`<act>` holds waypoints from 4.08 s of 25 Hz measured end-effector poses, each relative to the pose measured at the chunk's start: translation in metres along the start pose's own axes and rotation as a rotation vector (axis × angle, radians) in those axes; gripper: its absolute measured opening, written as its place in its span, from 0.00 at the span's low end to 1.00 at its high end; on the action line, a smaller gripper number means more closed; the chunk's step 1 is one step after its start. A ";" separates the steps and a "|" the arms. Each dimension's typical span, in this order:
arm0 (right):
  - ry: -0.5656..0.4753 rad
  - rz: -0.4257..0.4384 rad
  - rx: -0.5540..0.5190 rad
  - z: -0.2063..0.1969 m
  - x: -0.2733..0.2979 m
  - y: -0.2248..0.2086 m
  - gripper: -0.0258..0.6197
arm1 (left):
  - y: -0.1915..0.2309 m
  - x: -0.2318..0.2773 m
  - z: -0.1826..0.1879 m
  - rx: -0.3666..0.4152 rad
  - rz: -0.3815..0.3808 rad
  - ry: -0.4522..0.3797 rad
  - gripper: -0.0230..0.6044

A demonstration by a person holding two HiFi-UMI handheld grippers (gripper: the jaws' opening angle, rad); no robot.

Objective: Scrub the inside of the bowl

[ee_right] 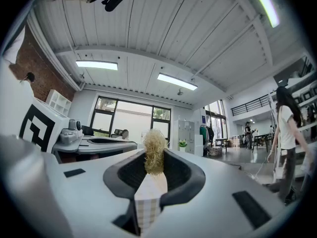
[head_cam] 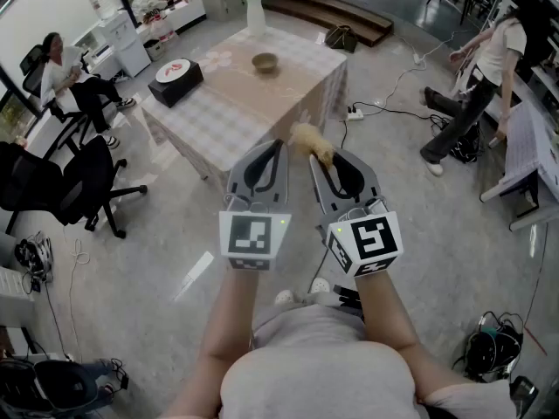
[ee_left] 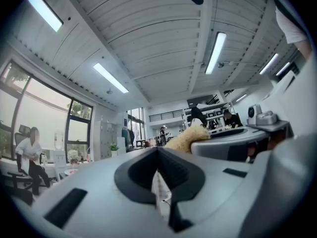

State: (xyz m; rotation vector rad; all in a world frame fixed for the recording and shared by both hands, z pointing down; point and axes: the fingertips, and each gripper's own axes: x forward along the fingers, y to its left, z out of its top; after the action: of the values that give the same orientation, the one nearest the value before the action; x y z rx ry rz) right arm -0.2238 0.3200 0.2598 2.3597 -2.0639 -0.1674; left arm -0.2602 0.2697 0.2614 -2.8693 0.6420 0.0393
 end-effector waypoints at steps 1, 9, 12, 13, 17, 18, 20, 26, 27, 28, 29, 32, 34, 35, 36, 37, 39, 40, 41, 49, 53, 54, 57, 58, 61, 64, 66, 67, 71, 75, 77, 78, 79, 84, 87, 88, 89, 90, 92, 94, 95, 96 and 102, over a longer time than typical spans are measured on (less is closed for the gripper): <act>-0.003 0.004 -0.001 0.001 0.000 -0.003 0.18 | -0.002 0.002 0.002 0.001 0.002 -0.004 0.05; -0.018 0.072 -0.013 0.002 0.000 -0.020 0.18 | -0.019 0.021 0.006 -0.007 0.040 -0.011 0.05; -0.027 0.104 -0.018 0.002 0.000 -0.027 0.18 | -0.026 0.027 0.009 -0.007 0.060 -0.013 0.05; -0.032 0.113 -0.014 0.002 -0.001 -0.029 0.18 | -0.029 0.029 0.009 -0.004 0.067 -0.012 0.05; -0.030 0.131 -0.006 -0.003 -0.006 -0.043 0.18 | -0.040 0.035 0.006 -0.006 0.097 -0.004 0.05; -0.026 0.133 -0.005 -0.006 -0.008 -0.046 0.18 | -0.043 0.036 0.005 -0.007 0.104 -0.002 0.05; -0.022 0.134 0.006 -0.011 -0.013 -0.053 0.18 | -0.049 0.038 0.003 -0.005 0.112 0.002 0.05; -0.028 0.145 0.038 -0.016 -0.012 -0.066 0.18 | -0.054 0.051 -0.001 -0.008 0.116 0.022 0.05; -0.031 0.147 0.038 -0.015 -0.009 -0.067 0.18 | -0.051 0.053 -0.001 -0.005 0.117 0.021 0.05; -0.034 0.147 0.038 -0.016 -0.006 -0.067 0.18 | -0.048 0.055 -0.001 -0.002 0.118 0.019 0.05; -0.035 0.146 0.039 -0.017 -0.003 -0.067 0.18 | -0.045 0.057 -0.002 -0.001 0.118 0.017 0.05; -0.032 0.141 0.041 -0.024 0.008 -0.072 0.18 | -0.038 0.065 -0.008 -0.003 0.113 0.012 0.05; -0.030 0.138 0.039 -0.028 0.019 -0.075 0.18 | -0.031 0.073 -0.012 -0.006 0.111 0.012 0.05; -0.027 0.137 0.037 -0.030 0.025 -0.077 0.18 | -0.026 0.077 -0.015 -0.009 0.111 0.012 0.05; -0.024 0.137 0.035 -0.032 0.032 -0.078 0.18 | -0.021 0.082 -0.017 -0.013 0.111 0.013 0.05; -0.020 0.136 0.033 -0.033 0.040 -0.078 0.18 | -0.015 0.086 -0.019 -0.017 0.110 0.014 0.05; -0.017 0.132 0.032 -0.033 0.056 -0.080 0.18 | -0.005 0.096 -0.023 -0.020 0.103 0.017 0.05; -0.018 0.130 0.032 -0.033 0.064 -0.081 0.18 | -0.001 0.102 -0.025 -0.020 0.098 0.018 0.05; -0.017 0.128 0.033 -0.033 0.071 -0.082 0.18 | 0.003 0.107 -0.027 -0.020 0.093 0.019 0.05; 0.002 0.124 0.028 -0.045 0.138 -0.101 0.18 | 0.047 0.160 -0.045 -0.032 0.073 0.024 0.05; 0.013 0.118 0.037 -0.049 0.174 -0.109 0.18 | 0.073 0.185 -0.050 -0.029 0.064 0.025 0.05; 0.016 0.116 0.041 -0.051 0.183 -0.110 0.18 | 0.080 0.191 -0.052 -0.029 0.062 0.027 0.05; 0.022 0.107 0.051 -0.054 0.210 -0.114 0.18 | 0.100 0.208 -0.057 -0.028 0.050 0.036 0.05; 0.023 0.103 0.053 -0.055 0.218 -0.115 0.18 | 0.106 0.213 -0.059 -0.027 0.046 0.038 0.05; 0.025 0.093 0.062 -0.058 0.240 -0.118 0.18 | 0.122 0.227 -0.064 -0.021 0.031 0.045 0.05; 0.036 0.082 0.074 -0.064 0.257 -0.120 0.18 | 0.134 0.237 -0.071 -0.019 0.009 0.051 0.05; 0.044 0.080 0.076 -0.068 0.267 -0.120 0.18 | 0.143 0.244 -0.075 -0.026 0.003 0.050 0.05; 0.047 0.081 0.076 -0.070 0.272 -0.119 0.18 | 0.147 0.248 -0.076 -0.031 0.002 0.048 0.05; 0.050 0.092 0.063 -0.071 0.286 -0.119 0.18 | 0.156 0.258 -0.081 -0.049 0.007 0.050 0.05; 0.055 0.089 0.060 -0.075 0.297 -0.129 0.18 | 0.160 0.269 -0.090 -0.046 -0.005 0.054 0.05; 0.059 0.092 0.063 -0.077 0.304 -0.135 0.18 | 0.164 0.278 -0.093 -0.048 -0.005 0.059 0.05; 0.062 0.095 0.065 -0.079 0.307 -0.139 0.18 | 0.166 0.283 -0.094 -0.050 -0.003 0.062 0.05; 0.063 0.097 0.069 -0.081 0.311 -0.143 0.18 | 0.167 0.288 -0.095 -0.050 -0.001 0.064 0.05; 0.061 0.116 0.095 -0.093 0.343 -0.167 0.18 | 0.180 0.318 -0.107 -0.041 0.025 0.073 0.05; 0.064 0.146 0.090 -0.097 0.367 -0.182 0.18 | 0.191 0.342 -0.115 -0.057 0.047 0.082 0.06; 0.065 0.154 0.089 -0.099 0.376 -0.189 0.18 | 0.194 0.350 -0.118 -0.059 0.051 0.085 0.06; 0.067 0.163 0.091 -0.100 0.385 -0.195 0.18 | 0.197 0.359 -0.121 -0.060 0.054 0.089 0.06; 0.069 0.172 0.092 -0.101 0.394 -0.202 0.18 | 0.200 0.368 -0.124 -0.062 0.056 0.095 0.06; 0.073 0.192 0.089 -0.103 0.411 -0.215 0.18 | 0.206 0.385 -0.131 -0.065 0.066 0.110 0.06; 0.079 0.211 0.087 -0.105 0.428 -0.228 0.18 | 0.212 0.401 -0.137 -0.069 0.080 0.127 0.06; 0.082 0.221 0.089 -0.107 0.437 -0.234 0.18 | 0.215 0.408 -0.141 -0.072 0.087 0.136 0.06; 0.086 0.232 0.091 -0.109 0.445 -0.239 0.18 | 0.219 0.415 -0.145 -0.075 0.096 0.146 0.06; 0.115 0.318 0.099 -0.125 0.492 -0.262 0.18 | 0.234 0.451 -0.173 -0.103 0.120 0.212 0.26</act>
State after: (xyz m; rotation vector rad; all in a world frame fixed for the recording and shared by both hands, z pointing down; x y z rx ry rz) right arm 0.1095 -0.1391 0.3269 1.9953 -2.3994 0.0721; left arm 0.0461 -0.1608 0.3550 -2.9546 0.8755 -0.2241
